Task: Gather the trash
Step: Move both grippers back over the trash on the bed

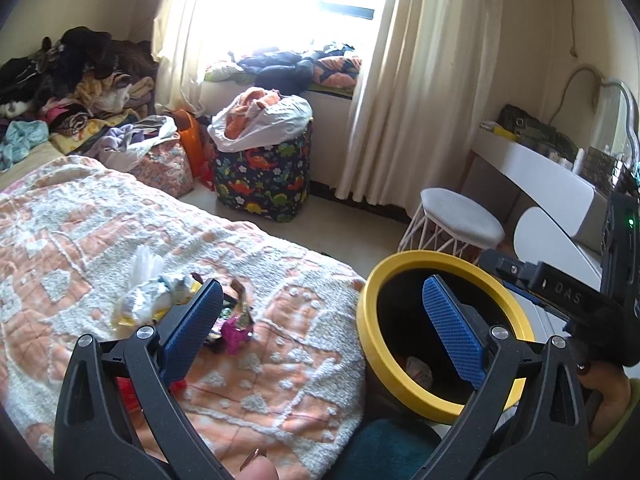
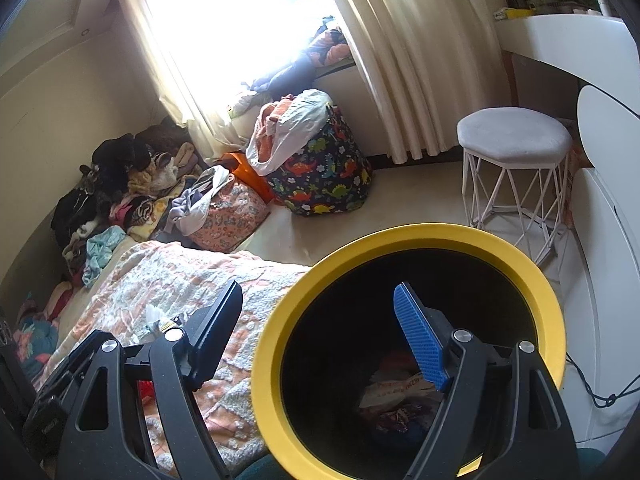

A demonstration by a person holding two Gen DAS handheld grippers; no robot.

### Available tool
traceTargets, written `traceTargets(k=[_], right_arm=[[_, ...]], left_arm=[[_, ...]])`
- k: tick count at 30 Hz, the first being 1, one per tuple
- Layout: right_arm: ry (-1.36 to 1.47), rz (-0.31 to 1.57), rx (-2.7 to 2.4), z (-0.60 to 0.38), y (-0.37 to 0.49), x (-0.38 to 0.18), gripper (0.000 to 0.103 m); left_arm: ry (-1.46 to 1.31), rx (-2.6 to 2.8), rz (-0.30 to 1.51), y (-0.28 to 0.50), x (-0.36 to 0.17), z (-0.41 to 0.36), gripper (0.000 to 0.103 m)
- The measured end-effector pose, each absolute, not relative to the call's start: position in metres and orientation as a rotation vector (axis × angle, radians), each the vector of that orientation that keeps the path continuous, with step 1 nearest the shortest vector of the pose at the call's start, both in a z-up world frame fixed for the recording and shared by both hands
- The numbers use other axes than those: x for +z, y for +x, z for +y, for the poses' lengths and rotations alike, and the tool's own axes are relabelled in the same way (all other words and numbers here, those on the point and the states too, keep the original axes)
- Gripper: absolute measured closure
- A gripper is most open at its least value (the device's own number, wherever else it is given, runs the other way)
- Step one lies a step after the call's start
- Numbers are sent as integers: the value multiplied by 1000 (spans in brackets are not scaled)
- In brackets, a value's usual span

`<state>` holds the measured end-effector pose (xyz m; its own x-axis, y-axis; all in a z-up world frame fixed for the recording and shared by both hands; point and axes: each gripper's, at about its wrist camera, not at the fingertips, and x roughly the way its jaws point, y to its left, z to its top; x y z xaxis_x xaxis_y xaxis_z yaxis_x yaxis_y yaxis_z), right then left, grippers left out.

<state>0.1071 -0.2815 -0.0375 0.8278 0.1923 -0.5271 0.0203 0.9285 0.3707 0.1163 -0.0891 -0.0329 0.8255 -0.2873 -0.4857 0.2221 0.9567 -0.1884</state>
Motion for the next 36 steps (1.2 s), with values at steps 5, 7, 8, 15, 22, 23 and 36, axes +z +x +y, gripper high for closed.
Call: traceTargets(k=[5, 7, 8, 15, 22, 23, 36], right_arm=[[353, 586, 118, -272, 106, -34, 27], [346, 585, 130, -267, 105, -33, 27], [342, 585, 135, -266, 105, -32, 27], [309, 594, 183, -246, 104, -30, 27], [278, 603, 230, -225, 100, -30, 27], [274, 605, 234, -223, 100, -30, 27], [212, 630, 297, -185, 96, -31, 27]], left_arm=[[-147, -247, 524, 116, -29, -77, 11], [-156, -240, 522, 117, -29, -71, 11], [-159, -236, 521, 116, -28, -69, 11], [-179, -211, 510, 117, -26, -55, 11], [-207, -175, 509, 118, -28, -35, 11], [-211, -168, 508, 118, -29, -33, 11], [-264, -102, 507, 121, -33, 4, 11]])
